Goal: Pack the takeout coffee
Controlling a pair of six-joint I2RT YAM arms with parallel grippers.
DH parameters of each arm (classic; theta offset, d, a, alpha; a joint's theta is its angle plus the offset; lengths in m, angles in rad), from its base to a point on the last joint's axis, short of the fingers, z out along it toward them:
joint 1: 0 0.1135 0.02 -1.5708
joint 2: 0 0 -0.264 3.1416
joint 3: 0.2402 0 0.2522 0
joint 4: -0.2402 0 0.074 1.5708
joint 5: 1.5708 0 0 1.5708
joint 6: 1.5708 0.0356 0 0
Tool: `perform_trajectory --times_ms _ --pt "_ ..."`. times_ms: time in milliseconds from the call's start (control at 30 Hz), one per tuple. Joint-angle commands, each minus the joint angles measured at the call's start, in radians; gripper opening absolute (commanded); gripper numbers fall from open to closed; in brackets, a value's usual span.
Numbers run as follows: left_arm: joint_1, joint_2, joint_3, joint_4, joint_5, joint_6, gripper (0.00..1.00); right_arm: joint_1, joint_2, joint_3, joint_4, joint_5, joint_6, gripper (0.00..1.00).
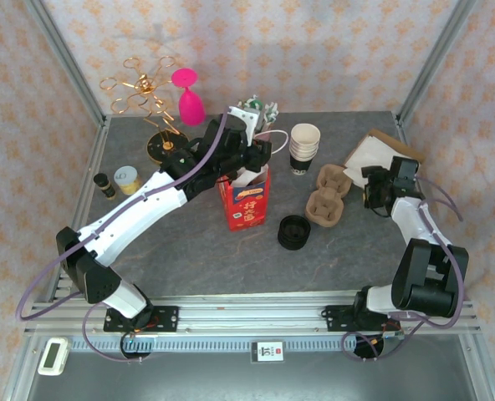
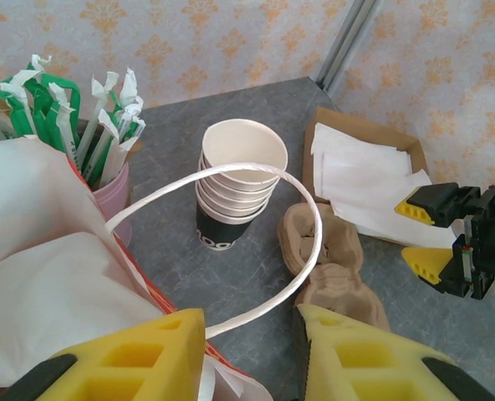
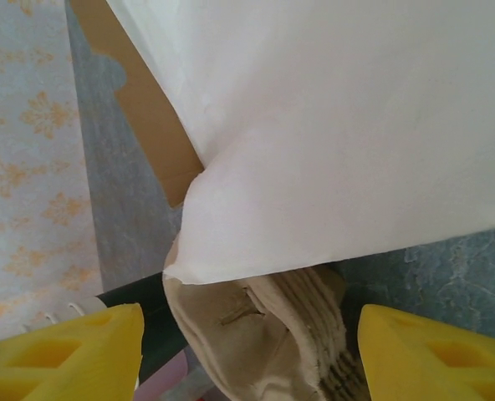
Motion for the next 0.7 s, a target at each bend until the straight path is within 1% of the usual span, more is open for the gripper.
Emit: perform_trajectory --times_ms 0,33,133,233,367,433,533,667 --pt "-0.001 -0.043 -0.010 0.030 -0.043 0.039 0.37 0.036 -0.010 0.029 0.043 0.018 0.097 0.68" --pt "0.001 -0.044 -0.010 0.030 -0.047 0.042 0.37 0.039 0.002 0.033 0.052 0.015 0.106 0.67" --pt "0.002 -0.042 0.001 0.021 -0.057 0.052 0.38 0.052 0.039 0.034 0.096 -0.015 0.152 0.62" --pt "0.001 -0.047 0.000 0.021 -0.067 0.059 0.39 0.076 0.066 0.043 0.118 -0.009 0.182 0.62" --pt "0.002 -0.047 -0.001 0.015 -0.072 0.062 0.39 0.076 0.115 0.043 0.167 -0.021 0.227 0.55" --pt "0.002 -0.048 -0.002 0.012 -0.076 0.067 0.40 0.078 0.130 0.054 0.167 -0.011 0.233 0.54" --pt "0.001 -0.047 0.001 0.005 -0.082 0.072 0.40 0.073 0.132 0.071 0.150 0.037 0.229 0.53" --pt "0.001 -0.048 0.001 0.004 -0.087 0.074 0.40 0.061 0.155 0.059 0.174 0.031 0.250 0.49"
